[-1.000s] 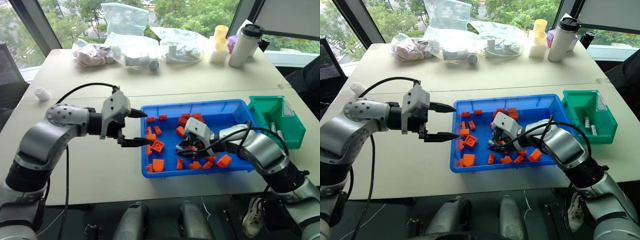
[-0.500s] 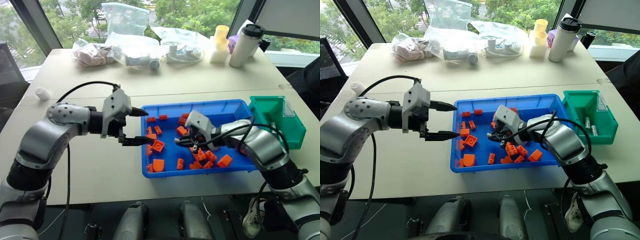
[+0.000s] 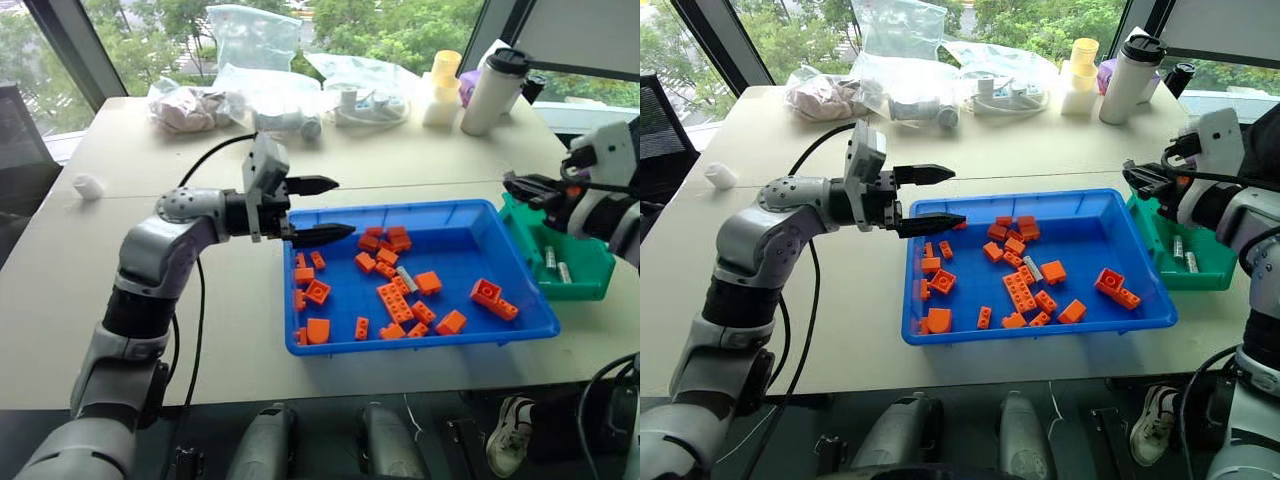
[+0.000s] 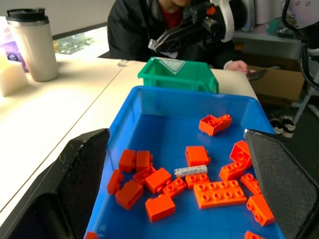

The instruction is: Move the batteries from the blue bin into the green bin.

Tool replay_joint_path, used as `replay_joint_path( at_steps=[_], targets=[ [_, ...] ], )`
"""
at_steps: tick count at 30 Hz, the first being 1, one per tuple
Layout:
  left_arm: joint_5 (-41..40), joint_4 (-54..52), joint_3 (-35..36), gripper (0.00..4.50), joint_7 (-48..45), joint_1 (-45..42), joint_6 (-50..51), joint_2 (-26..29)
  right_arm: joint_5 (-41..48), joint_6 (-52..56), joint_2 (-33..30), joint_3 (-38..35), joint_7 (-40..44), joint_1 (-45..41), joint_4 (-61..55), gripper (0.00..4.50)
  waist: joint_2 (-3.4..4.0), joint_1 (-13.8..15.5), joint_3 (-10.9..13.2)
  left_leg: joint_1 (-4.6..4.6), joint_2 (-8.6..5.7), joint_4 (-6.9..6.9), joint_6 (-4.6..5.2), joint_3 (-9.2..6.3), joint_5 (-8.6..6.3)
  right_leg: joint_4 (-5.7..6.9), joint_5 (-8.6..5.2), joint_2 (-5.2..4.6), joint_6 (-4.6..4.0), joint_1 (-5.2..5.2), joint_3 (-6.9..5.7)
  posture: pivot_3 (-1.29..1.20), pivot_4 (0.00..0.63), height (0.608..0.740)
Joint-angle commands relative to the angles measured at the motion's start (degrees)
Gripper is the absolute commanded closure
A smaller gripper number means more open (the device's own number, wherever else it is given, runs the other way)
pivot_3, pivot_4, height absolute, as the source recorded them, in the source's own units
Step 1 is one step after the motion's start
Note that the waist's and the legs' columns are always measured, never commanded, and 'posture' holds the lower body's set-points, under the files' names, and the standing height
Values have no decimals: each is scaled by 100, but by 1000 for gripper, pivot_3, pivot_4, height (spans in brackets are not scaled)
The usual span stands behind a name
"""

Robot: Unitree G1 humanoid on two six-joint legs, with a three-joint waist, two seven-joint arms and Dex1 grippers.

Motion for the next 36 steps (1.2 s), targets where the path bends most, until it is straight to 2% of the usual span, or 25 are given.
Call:
replay_joint_path(
  at_steps=[1,8,10,11,17,24,27,30,33,36],
  targets=[
    [338,267,-168,0,10,-248,-525,-222,-355,-134,-151,-262,-510,165,218,4463,0,6,0,0,0,0,0,1,0,0,0,0,0,0,0,0,150,740],
    [540,509,-251,0,-105,-275,-787,-352,-421,-293,-138,-262,-713,335,603,4463,0,-60,0,2,1,0,0,6,0,0,0,2,0,-1,6,0,150,740],
    [558,487,-254,0,-113,-250,-779,-351,-416,-323,-145,-271,-738,324,662,3447,0,-72,0,1,1,0,0,6,0,0,0,2,0,-1,6,0,150,740],
    [564,470,-250,0,-115,-236,-767,-347,-427,-358,-171,-246,-728,325,686,3133,0,-73,0,1,1,0,0,6,0,0,0,2,0,-1,6,0,150,740],
    [630,341,-251,0,-140,-161,-702,-234,-568,-637,-444,-37,-665,227,795,112,0,-73,0,1,1,0,0,5,0,0,0,2,0,-1,6,0,150,740],
    [571,114,-234,0,-271,-101,-568,56,-295,-842,-767,270,-79,-43,377,112,1,-87,0,2,4,-1,0,4,0,-1,0,5,0,-1,5,0,150,740],
    [606,-269,-337,0,-580,79,-419,534,141,-915,-908,766,812,234,-537,112,1,-106,0,2,5,-2,0,3,0,-1,0,7,0,-2,5,0,150,740],
    [776,-517,-480,0,-754,268,-458,937,389,-945,-863,1044,1239,474,-912,49,1,-106,0,4,13,-7,0,2,0,-2,0,15,0,-3,5,0,150,740],
    [736,-656,-413,0,-762,375,-368,1098,213,-1409,-1019,1587,1736,762,-1051,49,-1,-35,1,2,5,1,1,-3,0,-5,0,7,0,7,3,0,150,740],
    [713,-714,-369,0,-718,406,-301,1150,-195,-1951,-1096,2106,1998,609,-759,49,-1,10,1,-4,0,21,8,-2,-4,-4,0,2,0,10,3,0,150,740]
  ],
)
